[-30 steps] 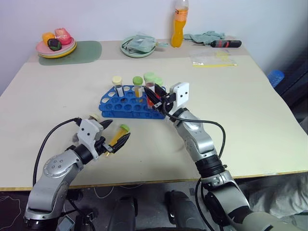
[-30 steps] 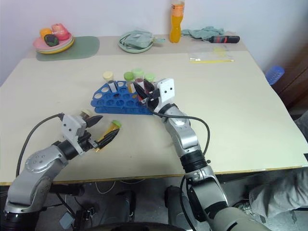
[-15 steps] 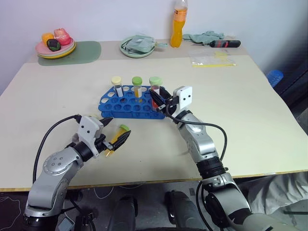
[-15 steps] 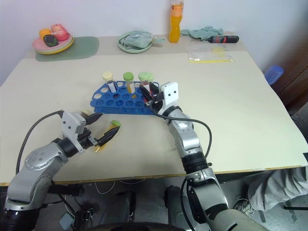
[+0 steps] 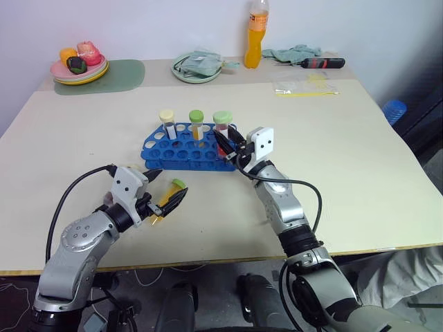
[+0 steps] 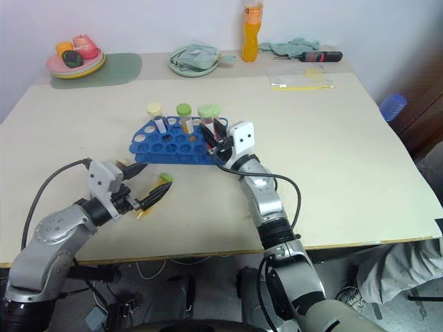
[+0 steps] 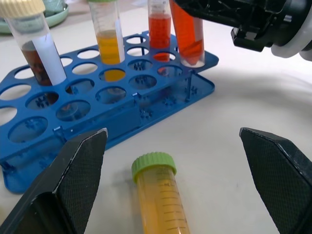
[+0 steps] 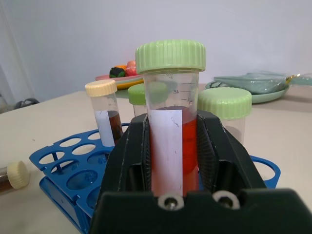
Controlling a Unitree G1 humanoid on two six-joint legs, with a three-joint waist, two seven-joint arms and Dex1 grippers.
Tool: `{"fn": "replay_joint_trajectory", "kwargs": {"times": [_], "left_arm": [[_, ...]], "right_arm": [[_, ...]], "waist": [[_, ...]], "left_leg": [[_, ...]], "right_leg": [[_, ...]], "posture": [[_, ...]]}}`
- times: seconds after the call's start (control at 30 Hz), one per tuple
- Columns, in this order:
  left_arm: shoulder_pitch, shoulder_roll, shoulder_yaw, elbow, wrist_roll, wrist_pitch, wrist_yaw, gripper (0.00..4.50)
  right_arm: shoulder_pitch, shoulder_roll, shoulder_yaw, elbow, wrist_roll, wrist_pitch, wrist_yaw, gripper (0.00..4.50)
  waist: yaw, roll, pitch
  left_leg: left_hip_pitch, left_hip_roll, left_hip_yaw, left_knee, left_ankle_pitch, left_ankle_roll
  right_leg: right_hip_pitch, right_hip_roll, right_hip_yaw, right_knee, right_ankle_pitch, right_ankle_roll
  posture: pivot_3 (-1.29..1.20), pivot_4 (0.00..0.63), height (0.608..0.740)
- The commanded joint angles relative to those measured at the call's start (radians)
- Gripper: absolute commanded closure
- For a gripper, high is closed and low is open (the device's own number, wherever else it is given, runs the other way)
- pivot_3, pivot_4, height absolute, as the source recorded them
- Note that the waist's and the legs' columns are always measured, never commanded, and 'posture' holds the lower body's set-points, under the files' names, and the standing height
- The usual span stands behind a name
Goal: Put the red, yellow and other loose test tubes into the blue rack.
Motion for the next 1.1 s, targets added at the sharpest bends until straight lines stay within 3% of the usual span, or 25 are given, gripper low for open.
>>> {"fn": "replay_joint_trajectory", "kwargs": {"times": [0.03,0.27,0.3,0.4,0.6,0.7,0.77,0.93,1.1], "left_arm": [[0.006,0.008,0.030,-0.041,-0.010,-0.004,0.006,0.00],[0.006,0.010,0.035,-0.045,-0.009,0.000,0.019,0.00],[0.007,0.010,0.036,-0.046,-0.009,0.001,0.022,0.00],[-0.017,0.030,0.049,-0.067,-0.029,0.075,0.050,0.00],[-0.200,0.150,-0.001,-0.170,-0.081,0.504,0.157,0.00],[-0.425,0.216,-0.088,-0.213,-0.140,0.911,0.186,0.00],[-0.550,0.269,-0.147,-0.136,-0.250,1.139,0.175,0.00],[-0.674,0.330,-0.239,-0.058,-0.381,1.189,0.259,0.00],[-0.708,0.349,-0.312,0.018,-0.519,1.189,0.406,0.00]], "right_arm": [[0.004,0.014,-0.004,0.012,-0.002,-0.031,0.010,3.70],[0.011,0.016,-0.012,0.017,-0.003,-0.065,0.017,0.32],[0.011,0.017,-0.014,0.012,-0.002,-0.067,0.016,0.04],[0.011,-0.015,0.005,-0.058,-0.024,-0.066,0.037,0.04],[0.051,-0.162,0.029,-0.265,-0.022,0.026,0.151,0.04],[0.096,-0.331,0.035,-0.434,0.055,0.168,0.330,0.04],[0.125,-0.445,0.039,-0.544,0.131,0.279,0.448,0.04],[0.157,-0.624,0.024,-0.716,0.264,0.467,0.593,0.04],[0.162,-0.659,0.022,-0.784,0.297,0.523,0.614,0.04]], "waist": [[0.000,0.000,0.000],[0.001,0.000,0.000],[0.001,0.000,0.000],[0.002,0.000,0.000],[0.006,0.000,0.000],[0.010,0.000,0.000],[0.008,0.000,0.001],[-0.022,0.000,0.001],[-0.018,0.000,0.002]], "left_leg": [[0.000,0.000,0.000,0.000,0.000,0.000],[0.000,0.000,0.000,0.000,0.000,0.000],[0.000,0.000,0.000,0.000,0.000,0.000],[0.000,0.000,0.000,0.000,0.000,0.000],[-0.001,-0.001,-0.001,0.002,0.000,0.000],[-0.001,-0.001,-0.002,0.002,0.000,0.000],[-0.002,-0.002,-0.003,0.002,0.000,0.000],[0.001,0.000,-0.004,0.000,0.000,0.000],[0.001,-0.001,-0.005,0.000,0.000,0.000]], "right_leg": [[0.000,0.000,0.000,0.000,0.000,0.000],[0.000,0.000,0.000,0.000,0.000,0.000],[0.000,0.000,0.000,0.000,0.000,0.000],[0.000,0.000,0.000,0.000,0.000,0.000],[0.000,-0.001,-0.001,0.000,0.000,0.000],[0.000,0.000,-0.001,0.000,0.000,0.000],[0.001,-0.001,-0.002,0.000,0.000,0.000],[0.001,0.002,0.000,0.001,-0.001,-0.001],[0.001,0.002,-0.002,0.003,-0.002,-0.003]], "posture": [[0.00,0.150,0.740],[0.00,0.150,0.740],[0.00,0.150,0.740],[0.00,0.150,0.740],[0.00,0.150,0.740],[0.00,0.150,0.740],[0.00,0.150,0.740],[0.00,0.150,0.740],[0.00,0.150,0.740]]}}
